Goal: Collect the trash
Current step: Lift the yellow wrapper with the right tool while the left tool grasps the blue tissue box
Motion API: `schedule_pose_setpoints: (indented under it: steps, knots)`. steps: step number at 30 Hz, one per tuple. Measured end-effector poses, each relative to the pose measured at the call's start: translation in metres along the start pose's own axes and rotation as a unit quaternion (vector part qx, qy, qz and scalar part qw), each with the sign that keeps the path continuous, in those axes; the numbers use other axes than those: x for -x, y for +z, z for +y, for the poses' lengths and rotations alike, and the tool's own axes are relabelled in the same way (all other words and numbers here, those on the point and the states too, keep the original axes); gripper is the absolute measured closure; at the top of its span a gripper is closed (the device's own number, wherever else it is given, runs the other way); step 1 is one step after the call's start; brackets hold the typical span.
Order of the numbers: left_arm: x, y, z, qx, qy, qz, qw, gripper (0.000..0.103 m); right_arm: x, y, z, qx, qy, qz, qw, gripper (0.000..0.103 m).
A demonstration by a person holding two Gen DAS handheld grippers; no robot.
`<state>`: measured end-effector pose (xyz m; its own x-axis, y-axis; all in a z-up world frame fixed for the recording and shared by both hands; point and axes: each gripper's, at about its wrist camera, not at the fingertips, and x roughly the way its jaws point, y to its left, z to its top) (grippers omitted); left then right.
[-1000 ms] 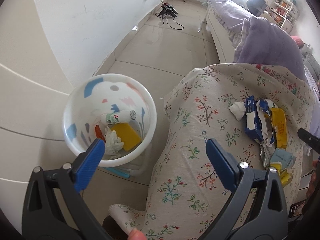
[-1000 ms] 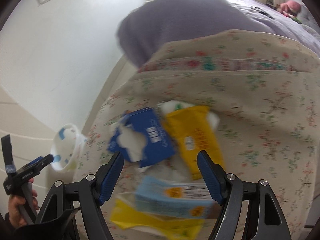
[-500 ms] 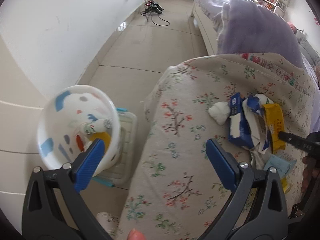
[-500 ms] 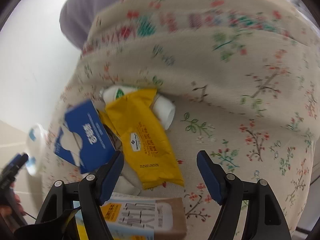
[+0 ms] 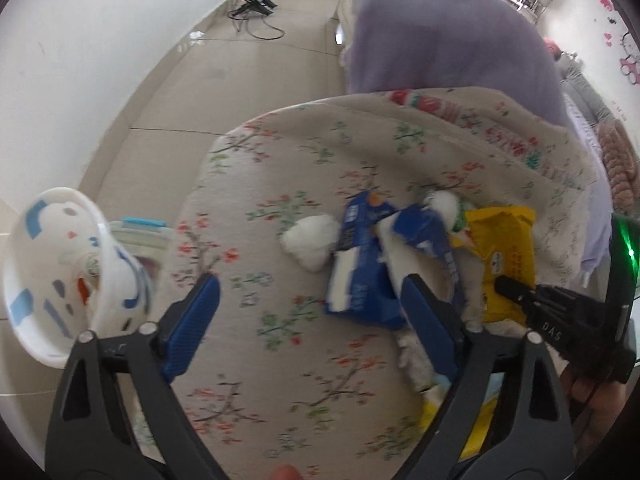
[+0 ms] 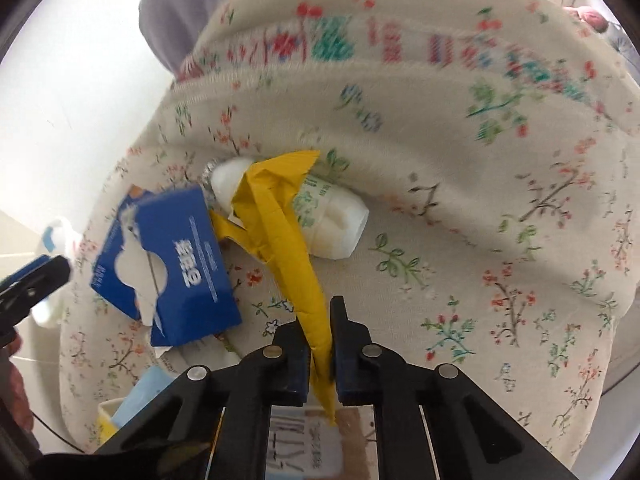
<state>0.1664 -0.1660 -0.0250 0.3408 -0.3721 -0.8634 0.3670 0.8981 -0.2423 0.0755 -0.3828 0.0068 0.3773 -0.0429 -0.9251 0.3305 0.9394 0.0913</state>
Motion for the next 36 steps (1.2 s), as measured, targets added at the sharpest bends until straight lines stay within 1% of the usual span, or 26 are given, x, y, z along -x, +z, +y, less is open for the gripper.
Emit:
schedule_pose_setpoints:
  steps: [1, 2, 4, 5, 7, 8, 9, 11, 13, 15, 17, 19, 20, 21, 22, 23, 24, 27, 33, 36]
  knots:
    - [-0.001, 0.001, -0.004, 0.002, -0.016, -0.001, 0.9999, 0.024, 0.006, 0.0, -0.002, -0.007, 0.007, -0.006, 1.0, 0.094]
    - [-0.002, 0.002, -0.009, 0.004, -0.039, 0.0, 0.9992, 0.028, 0.013, 0.0, -0.005, -0.013, 0.014, -0.013, 1.0, 0.094]
    - [-0.007, 0.002, -0.018, 0.007, -0.077, 0.008, 0.9969, 0.043, 0.022, -0.002, -0.013, -0.021, 0.023, -0.024, 0.999, 0.094]
    - [-0.011, 0.002, -0.024, 0.007, -0.097, 0.015, 0.9951, 0.045, 0.027, -0.005, -0.012, -0.025, 0.025, -0.027, 0.999, 0.094]
    - [-0.018, 0.0, -0.038, 0.001, -0.118, 0.027, 0.9926, 0.052, 0.031, -0.004, -0.019, -0.033, 0.028, -0.027, 0.999, 0.094]
    - [-0.022, -0.001, -0.046, -0.005, -0.123, 0.031, 0.9919, 0.054, 0.031, -0.005, -0.021, -0.036, 0.028, -0.026, 0.999, 0.094]
    - [-0.026, -0.002, -0.054, -0.012, -0.125, 0.033, 0.9915, 0.057, 0.03, -0.005, -0.024, -0.038, 0.027, -0.025, 0.999, 0.094]
    - [-0.032, -0.003, -0.063, -0.018, -0.125, 0.038, 0.9912, 0.058, 0.028, -0.006, -0.031, -0.045, 0.026, -0.021, 0.998, 0.094]
    - [-0.041, -0.003, -0.072, -0.019, -0.127, 0.046, 0.9907, 0.059, 0.031, -0.01, -0.046, -0.052, 0.026, -0.02, 0.998, 0.094]
    - [-0.05, -0.002, -0.077, -0.019, -0.126, 0.053, 0.9905, 0.062, 0.031, -0.013, -0.052, -0.056, 0.026, -0.019, 0.998, 0.094]
    - [-0.055, -0.004, -0.083, -0.023, -0.117, 0.06, 0.991, 0.069, 0.03, -0.013, -0.056, -0.059, 0.026, -0.016, 0.998, 0.094]
    - [-0.058, -0.006, -0.085, -0.029, -0.108, 0.065, 0.9916, 0.084, 0.032, -0.017, -0.068, -0.061, 0.027, -0.014, 0.998, 0.094]
    - [-0.059, -0.008, -0.087, -0.03, -0.105, 0.065, 0.9919, 0.088, 0.031, -0.019, -0.07, -0.061, 0.028, -0.014, 0.998, 0.094]
    - [-0.06, -0.008, -0.087, -0.031, -0.105, 0.063, 0.9919, 0.089, 0.03, -0.019, -0.07, -0.062, 0.028, -0.013, 0.998, 0.094]
    - [-0.059, -0.007, -0.088, -0.028, -0.108, 0.061, 0.9918, 0.094, 0.031, -0.02, -0.073, -0.063, 0.029, -0.014, 0.997, 0.094]
    - [-0.058, -0.007, -0.088, -0.027, -0.11, 0.06, 0.9917, 0.096, 0.033, -0.02, -0.073, -0.064, 0.031, -0.015, 0.997, 0.094]
    - [-0.055, -0.007, -0.087, -0.028, -0.111, 0.055, 0.9918, 0.1, 0.035, -0.02, -0.073, -0.065, 0.034, -0.018, 0.997, 0.094]
    - [-0.043, -0.006, -0.086, -0.039, -0.106, 0.039, 0.9928, 0.101, 0.058, -0.025, -0.086, -0.066, 0.044, -0.033, 0.996, 0.095]
    - [-0.015, -0.002, -0.073, -0.039, -0.119, 0.018, 0.992, 0.101, 0.087, -0.025, -0.073, -0.054, 0.057, -0.064, 0.995, 0.095]
    - [-0.004, -0.003, -0.061, -0.042, -0.119, 0.01, 0.992, 0.101, 0.098, -0.025, -0.063, -0.046, 0.059, -0.075, 0.994, 0.095]
